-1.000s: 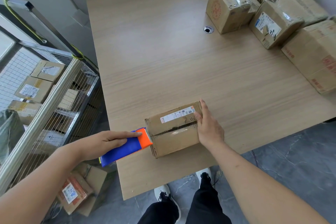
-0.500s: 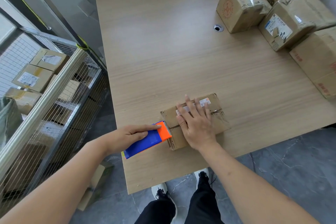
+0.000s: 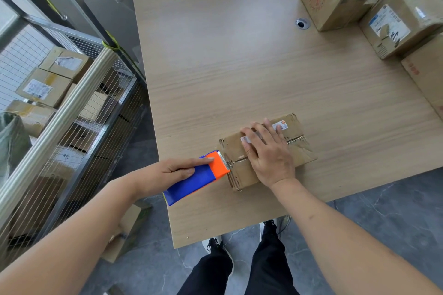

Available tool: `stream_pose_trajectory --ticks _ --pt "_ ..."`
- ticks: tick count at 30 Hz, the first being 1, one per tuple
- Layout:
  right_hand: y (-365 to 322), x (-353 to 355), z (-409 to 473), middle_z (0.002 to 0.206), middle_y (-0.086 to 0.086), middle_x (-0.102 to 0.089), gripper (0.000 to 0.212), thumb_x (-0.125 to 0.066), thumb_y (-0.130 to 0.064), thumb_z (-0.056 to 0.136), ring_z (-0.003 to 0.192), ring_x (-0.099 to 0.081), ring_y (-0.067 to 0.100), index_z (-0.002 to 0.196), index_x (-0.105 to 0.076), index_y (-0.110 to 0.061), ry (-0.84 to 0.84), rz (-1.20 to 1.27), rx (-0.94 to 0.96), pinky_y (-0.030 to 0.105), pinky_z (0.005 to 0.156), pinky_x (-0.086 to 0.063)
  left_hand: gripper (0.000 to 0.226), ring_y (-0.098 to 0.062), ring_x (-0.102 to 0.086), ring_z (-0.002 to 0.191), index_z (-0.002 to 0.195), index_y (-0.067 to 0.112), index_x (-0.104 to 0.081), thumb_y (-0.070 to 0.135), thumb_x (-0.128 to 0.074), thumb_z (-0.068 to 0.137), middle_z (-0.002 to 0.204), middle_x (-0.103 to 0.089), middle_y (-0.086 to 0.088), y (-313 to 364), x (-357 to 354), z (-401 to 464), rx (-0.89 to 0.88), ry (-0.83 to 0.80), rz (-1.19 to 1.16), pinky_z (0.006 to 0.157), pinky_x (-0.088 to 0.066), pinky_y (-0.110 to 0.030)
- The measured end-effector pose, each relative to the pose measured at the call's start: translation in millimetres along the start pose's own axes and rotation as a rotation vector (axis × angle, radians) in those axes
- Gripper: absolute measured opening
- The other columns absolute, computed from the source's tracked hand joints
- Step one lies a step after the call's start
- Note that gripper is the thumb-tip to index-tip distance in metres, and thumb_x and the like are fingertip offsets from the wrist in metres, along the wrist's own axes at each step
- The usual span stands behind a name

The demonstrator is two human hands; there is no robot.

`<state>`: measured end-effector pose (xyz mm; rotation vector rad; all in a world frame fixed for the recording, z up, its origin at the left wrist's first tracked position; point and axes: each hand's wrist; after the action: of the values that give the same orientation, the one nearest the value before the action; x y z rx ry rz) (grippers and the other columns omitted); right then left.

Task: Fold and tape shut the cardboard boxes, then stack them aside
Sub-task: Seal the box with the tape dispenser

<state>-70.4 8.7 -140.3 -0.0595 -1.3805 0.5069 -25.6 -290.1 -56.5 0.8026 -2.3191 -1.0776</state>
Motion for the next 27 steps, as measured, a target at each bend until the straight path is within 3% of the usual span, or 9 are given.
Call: stream_pose_trajectory --ticks 12,18,20,23,24,25,27 --pt "1 2 1 0.154 -0.005 -0.045 0.040 -0.037 -0.049 0.107 0.155 -0.023 0.026 0.140 -0.054 -0.034 -0.132 -0.006 -0.023 0.047 0.126 -0.018 0.045 0.006 -0.042 0.138 0.139 0.064 -0.047 0.030 -0.041 0.111 0.146 -0.046 0.036 -13 11 -17 0.086 -0.053 0.067 0.124 -0.026 -0.036" --pt "-3 3 2 0.153 -0.001 -0.047 0.041 -0.036 -0.048 0.107 0.153 -0.028 0.030 0.139 -0.056 -0.031 -0.104 -0.039 -0.020 0.052 0.124 -0.022 0.047 -0.001 -0.043 0.135 0.133 0.077 -0.037 0.036 -0.037 0.111 0.145 -0.043 0.039 -5 1 -5 0.139 0.007 0.223 0.120 -0.029 -0.032" --pt "-9 2 2 0.155 0.004 -0.046 0.039 -0.036 -0.043 0.108 0.151 -0.031 0.034 0.138 -0.056 -0.029 -0.103 -0.132 -0.014 0.057 0.122 -0.024 0.044 -0.007 -0.045 0.134 0.133 0.079 -0.033 0.041 -0.035 0.111 0.146 -0.044 0.032 -6 -6 1 0.148 0.033 0.254 0.119 -0.031 -0.036" --pt "-35 3 0 0.163 0.012 -0.032 0.041 -0.054 -0.023 0.103 0.150 -0.031 0.038 0.143 -0.052 -0.022 -0.175 -0.239 -0.115 0.060 0.119 -0.028 0.041 -0.013 -0.049 0.131 0.134 0.080 -0.030 0.047 -0.032 0.110 0.147 -0.048 0.024 -4 -14 9 0.151 0.070 0.273 0.116 -0.035 -0.041" --pt "-46 4 -2 0.165 0.015 -0.027 0.047 -0.056 -0.025 0.102 0.151 -0.029 0.039 0.147 -0.047 -0.020 -0.196 -0.216 -0.183 0.058 0.120 -0.027 0.040 -0.014 -0.051 0.128 0.134 0.079 -0.030 0.048 -0.031 0.109 0.146 -0.049 0.022 -2 -16 11 0.155 0.082 0.275 0.113 -0.037 -0.041" --pt "-54 4 -5 0.166 0.018 -0.022 0.054 -0.051 -0.038 0.104 0.153 -0.024 0.039 0.153 -0.040 -0.019 -0.212 -0.182 -0.238 0.057 0.122 -0.023 0.039 -0.015 -0.052 0.125 0.135 0.078 -0.030 0.050 -0.030 0.109 0.144 -0.049 0.020 0 -17 13 0.158 0.093 0.273 0.110 -0.040 -0.039" --pt "-64 3 -12 0.169 0.023 0.000 0.088 -0.022 -0.075 0.099 0.157 -0.001 0.039 0.164 -0.011 -0.016 -0.296 -0.169 -0.270 0.055 0.127 -0.003 0.038 -0.015 -0.052 0.122 0.137 0.076 -0.031 0.051 -0.030 0.109 0.143 -0.049 0.020 5 -19 16 0.166 0.109 0.259 0.107 -0.042 -0.039"
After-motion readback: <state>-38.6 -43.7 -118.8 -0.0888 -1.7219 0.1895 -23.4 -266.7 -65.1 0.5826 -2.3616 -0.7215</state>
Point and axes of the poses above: each hand's wrist, its own z-axis towards the middle knuckle, its own x-axis out of the back of the hand, y = z × x
